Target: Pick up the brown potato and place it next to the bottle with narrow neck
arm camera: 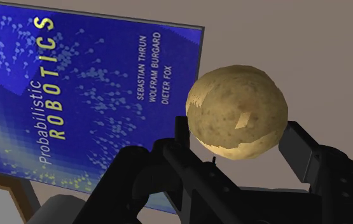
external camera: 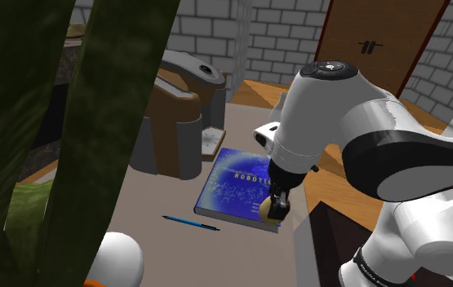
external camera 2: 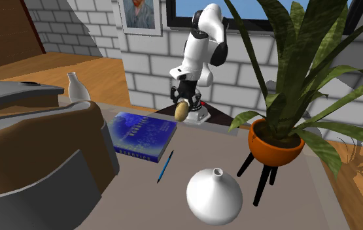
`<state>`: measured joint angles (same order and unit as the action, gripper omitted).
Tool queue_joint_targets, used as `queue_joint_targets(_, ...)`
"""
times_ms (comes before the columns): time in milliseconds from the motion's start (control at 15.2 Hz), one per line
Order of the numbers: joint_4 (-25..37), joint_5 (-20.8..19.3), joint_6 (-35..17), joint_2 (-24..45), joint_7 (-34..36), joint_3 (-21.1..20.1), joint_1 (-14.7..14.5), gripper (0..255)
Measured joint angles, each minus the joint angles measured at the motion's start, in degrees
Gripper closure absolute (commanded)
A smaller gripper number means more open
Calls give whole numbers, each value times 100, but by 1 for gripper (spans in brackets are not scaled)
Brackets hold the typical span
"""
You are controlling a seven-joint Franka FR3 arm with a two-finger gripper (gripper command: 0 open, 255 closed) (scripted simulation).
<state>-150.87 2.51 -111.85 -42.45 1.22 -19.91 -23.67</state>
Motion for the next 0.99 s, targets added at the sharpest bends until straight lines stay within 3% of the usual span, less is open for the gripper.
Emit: queue_joint_targets(990,1096,-116,1172,-90,-171,197,71,255)
